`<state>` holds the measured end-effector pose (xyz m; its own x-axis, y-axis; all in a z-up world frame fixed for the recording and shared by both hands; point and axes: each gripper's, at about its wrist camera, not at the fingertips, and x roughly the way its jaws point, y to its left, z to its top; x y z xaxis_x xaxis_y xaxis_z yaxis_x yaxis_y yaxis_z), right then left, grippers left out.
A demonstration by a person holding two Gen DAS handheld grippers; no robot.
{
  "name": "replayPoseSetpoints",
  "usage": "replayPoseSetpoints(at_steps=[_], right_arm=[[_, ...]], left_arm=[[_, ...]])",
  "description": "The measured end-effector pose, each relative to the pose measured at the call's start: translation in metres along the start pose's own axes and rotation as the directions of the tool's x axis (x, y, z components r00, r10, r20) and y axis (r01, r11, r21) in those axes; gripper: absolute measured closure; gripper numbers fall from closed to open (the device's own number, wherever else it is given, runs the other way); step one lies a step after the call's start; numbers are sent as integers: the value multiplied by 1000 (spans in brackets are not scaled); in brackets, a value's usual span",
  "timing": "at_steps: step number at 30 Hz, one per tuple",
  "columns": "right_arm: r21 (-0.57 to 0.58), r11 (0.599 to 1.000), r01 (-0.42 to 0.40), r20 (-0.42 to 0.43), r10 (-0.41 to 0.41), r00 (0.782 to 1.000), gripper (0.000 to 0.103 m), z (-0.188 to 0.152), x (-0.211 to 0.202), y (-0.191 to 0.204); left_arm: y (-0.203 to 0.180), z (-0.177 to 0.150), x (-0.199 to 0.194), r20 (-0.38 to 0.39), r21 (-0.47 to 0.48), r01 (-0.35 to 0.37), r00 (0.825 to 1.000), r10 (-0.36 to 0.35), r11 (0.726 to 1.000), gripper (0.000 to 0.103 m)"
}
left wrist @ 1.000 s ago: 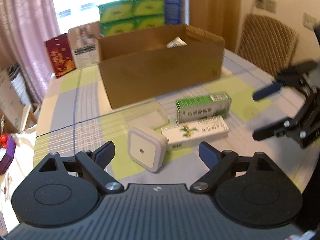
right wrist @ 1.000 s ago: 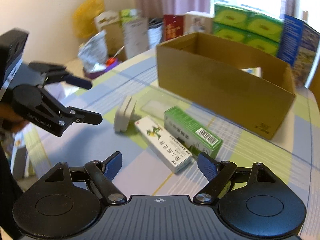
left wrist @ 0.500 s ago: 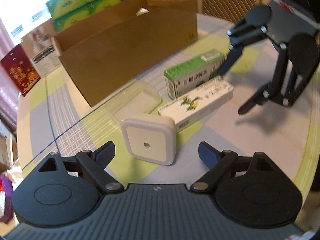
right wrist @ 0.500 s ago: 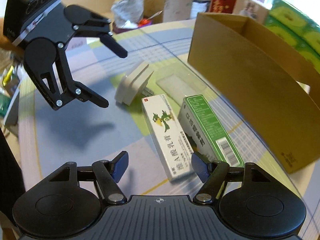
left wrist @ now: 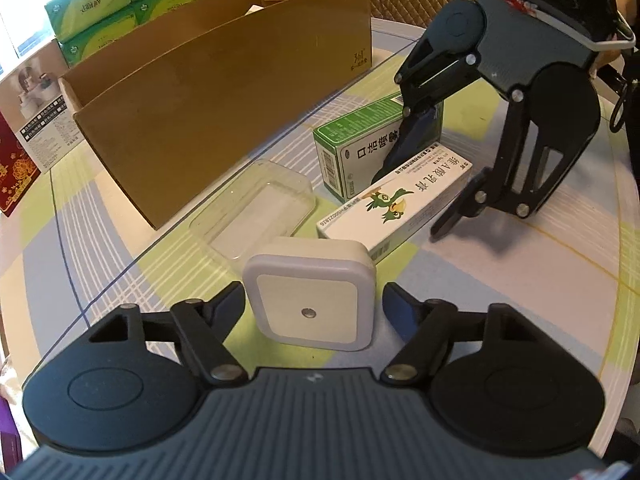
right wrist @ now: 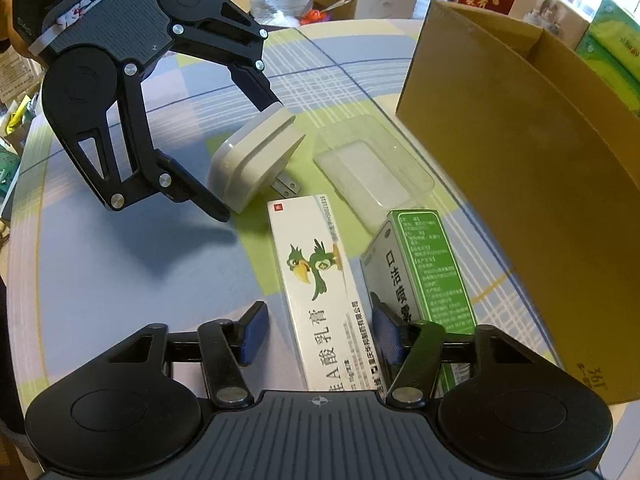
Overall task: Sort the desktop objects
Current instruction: 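Grasp the white night light with the left tool while the right tool grasps the parrot ointment box, then lift the night light and ointment box and carry both over the cardboard box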
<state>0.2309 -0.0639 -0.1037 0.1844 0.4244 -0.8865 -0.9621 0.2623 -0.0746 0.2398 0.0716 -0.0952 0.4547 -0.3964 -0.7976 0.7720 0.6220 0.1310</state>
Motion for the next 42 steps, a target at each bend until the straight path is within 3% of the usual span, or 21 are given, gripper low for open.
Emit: replayPoseSetpoints(at_steps=[4,9,14,19,23,32,37,42], right_arm=[[57,998,-12,-8,13,1000,67,0,-3,-1],[198,980,21,-29,-15,999,68,-14,-18,6],[434,898,71,-40,-60,997,68,-44,-37,15],[557,828,73,22,-102,995,67,-70,-49,33],[590,805,67,73,-136,988,64,-78,-52,39],[516,849,115,98,-193,976,57,-79,-53,50],[540,834,113,104,-199,975,56,-80,-46,44],[523,845,114,117,-204,972,56,-76,-44,47]], left_arm=[[1,-1,1,-3,-36,1,1000,-1,999,41],[-9,-2,-6,-8,-162,1,1000,-3,987,41],[-35,2,-11,-50,-294,-5,999,-10,956,41],[-67,9,-14,-81,-307,-42,997,18,951,41],[-80,4,-17,-26,-321,-54,999,48,945,41],[-91,2,-13,-17,-318,-101,995,100,943,41],[-90,-1,-13,-10,-330,-106,994,109,938,41],[-91,-1,-12,-23,-340,-120,993,120,933,41]])
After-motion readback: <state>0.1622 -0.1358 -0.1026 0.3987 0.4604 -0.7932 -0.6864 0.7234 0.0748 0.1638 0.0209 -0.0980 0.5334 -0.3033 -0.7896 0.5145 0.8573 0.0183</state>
